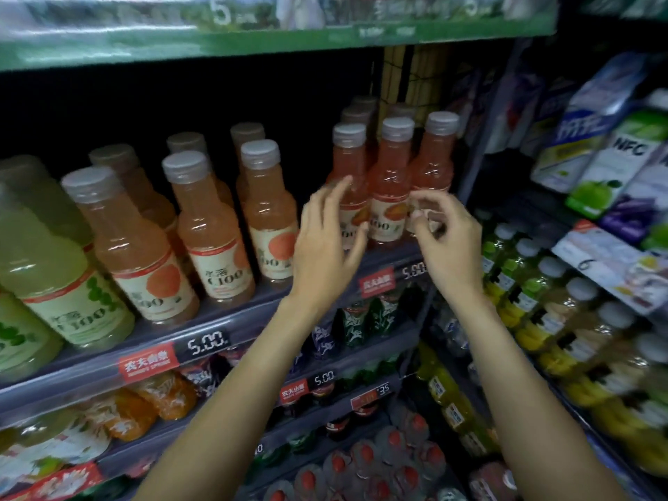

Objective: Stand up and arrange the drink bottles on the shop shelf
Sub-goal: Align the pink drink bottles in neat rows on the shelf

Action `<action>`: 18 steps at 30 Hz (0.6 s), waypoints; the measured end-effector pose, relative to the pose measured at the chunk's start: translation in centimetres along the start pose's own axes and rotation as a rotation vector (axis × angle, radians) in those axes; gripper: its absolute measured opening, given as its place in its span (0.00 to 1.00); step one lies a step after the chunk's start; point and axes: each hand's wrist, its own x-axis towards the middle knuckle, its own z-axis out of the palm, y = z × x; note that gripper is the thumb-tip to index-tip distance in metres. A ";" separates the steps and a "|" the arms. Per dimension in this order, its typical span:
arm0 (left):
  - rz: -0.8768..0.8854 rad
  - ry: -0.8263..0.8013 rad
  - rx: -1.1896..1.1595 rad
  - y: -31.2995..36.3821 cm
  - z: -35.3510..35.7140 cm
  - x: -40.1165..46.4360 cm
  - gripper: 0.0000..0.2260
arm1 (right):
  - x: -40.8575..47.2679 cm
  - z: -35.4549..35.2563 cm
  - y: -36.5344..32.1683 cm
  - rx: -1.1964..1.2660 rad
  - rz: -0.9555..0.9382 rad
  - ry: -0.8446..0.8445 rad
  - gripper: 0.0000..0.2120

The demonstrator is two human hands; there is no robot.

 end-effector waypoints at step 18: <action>0.493 0.005 0.326 0.4 6.3 6.0 0.14 | 7.2 0.3 3.3 -0.606 0.125 0.025 0.27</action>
